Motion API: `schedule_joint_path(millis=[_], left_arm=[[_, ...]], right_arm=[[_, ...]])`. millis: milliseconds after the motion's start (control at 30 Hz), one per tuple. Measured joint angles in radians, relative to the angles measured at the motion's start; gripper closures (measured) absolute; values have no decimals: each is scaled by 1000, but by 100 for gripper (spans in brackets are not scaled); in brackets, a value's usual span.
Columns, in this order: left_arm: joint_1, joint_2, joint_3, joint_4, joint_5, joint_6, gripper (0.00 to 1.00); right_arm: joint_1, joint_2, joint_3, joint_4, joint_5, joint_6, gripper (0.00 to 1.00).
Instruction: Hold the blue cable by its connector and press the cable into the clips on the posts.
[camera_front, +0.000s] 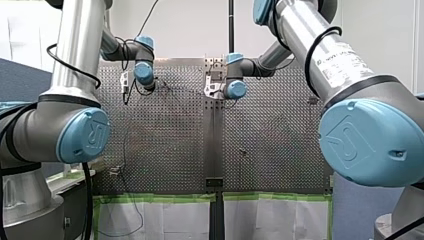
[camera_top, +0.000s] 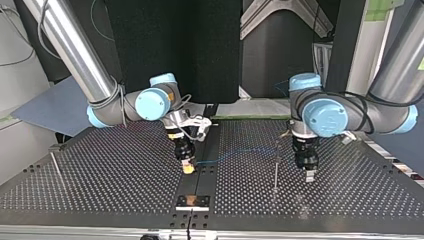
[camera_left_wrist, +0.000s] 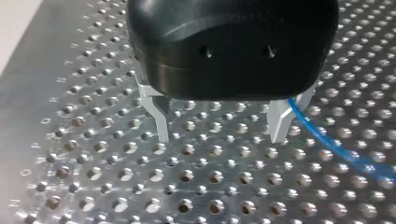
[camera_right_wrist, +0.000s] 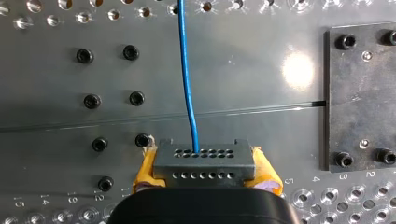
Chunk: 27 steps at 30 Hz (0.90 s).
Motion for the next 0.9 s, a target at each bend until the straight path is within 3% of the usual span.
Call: schedule_joint_path(millis=[267, 500, 700, 900], left_arm=[[-32, 3, -6, -65, -65, -46, 0], [-56, 53, -62, -133, -119, -114, 0], [-74, 109, -102, -190, -127, -166, 0], [-94, 160, -135, -217, -120, -171, 0]], right_arm=[[-1, -6, 0, 0, 0, 1, 100], [-2, -12, 0, 3, 0, 2, 100], [-2, -12, 0, 5, 0, 5, 100], [-3, -12, 0, 5, 1, 7, 100]])
